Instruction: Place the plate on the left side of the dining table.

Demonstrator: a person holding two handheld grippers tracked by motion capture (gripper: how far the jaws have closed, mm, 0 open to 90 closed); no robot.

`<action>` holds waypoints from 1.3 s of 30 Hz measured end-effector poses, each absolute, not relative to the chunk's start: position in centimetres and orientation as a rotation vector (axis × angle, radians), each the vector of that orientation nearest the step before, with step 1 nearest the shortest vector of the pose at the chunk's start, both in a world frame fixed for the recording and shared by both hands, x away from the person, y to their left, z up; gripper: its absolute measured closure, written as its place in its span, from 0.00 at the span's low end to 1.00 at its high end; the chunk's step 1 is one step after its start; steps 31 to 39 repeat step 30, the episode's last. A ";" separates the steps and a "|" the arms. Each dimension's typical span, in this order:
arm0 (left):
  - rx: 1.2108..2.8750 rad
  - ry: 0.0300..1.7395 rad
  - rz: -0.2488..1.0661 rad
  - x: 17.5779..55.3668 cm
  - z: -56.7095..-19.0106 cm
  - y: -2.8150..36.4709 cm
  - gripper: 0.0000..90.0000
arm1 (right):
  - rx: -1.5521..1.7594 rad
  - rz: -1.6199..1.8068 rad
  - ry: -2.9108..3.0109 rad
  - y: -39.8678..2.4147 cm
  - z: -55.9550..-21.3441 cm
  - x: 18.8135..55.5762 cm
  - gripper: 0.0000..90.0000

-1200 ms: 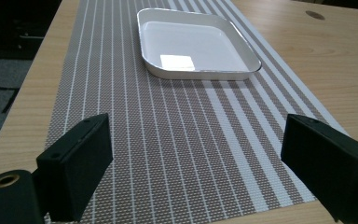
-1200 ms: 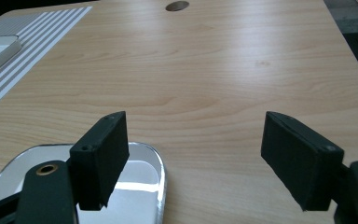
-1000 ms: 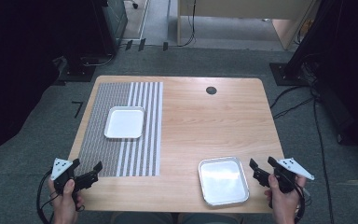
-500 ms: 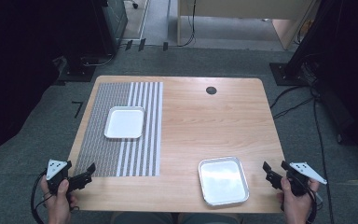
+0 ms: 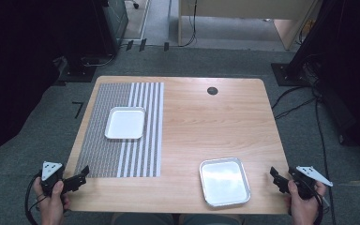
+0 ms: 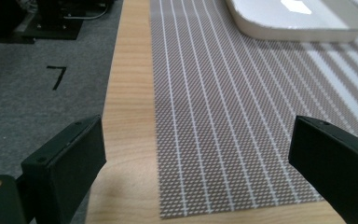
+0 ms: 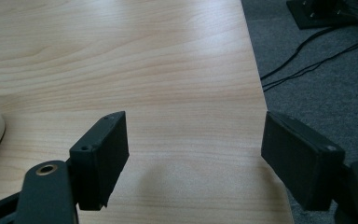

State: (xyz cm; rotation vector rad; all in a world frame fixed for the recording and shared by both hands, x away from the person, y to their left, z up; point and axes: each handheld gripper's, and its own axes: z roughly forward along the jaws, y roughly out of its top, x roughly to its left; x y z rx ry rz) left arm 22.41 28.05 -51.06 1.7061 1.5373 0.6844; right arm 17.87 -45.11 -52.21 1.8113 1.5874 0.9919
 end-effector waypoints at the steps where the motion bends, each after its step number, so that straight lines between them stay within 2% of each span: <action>1: 1.715 1.540 0.679 22.4 -51.2 28.0 0.04 | 1.807 0.987 1.587 -45.1 -52.2 17.9 0.26; 16: 1.870 1.536 0.666 22.7 -52.0 26.9 0.04 | 1.764 0.837 1.716 -43.5 -52.4 18.5 0.23; 26: 1.872 1.536 0.663 22.7 -52.0 26.9 0.04 | 1.734 0.801 1.755 -43.1 -52.5 18.6 0.18; 39: 1.871 1.537 0.663 22.7 -52.0 26.9 0.04 | 1.731 0.800 1.761 -43.1 -52.5 18.6 0.17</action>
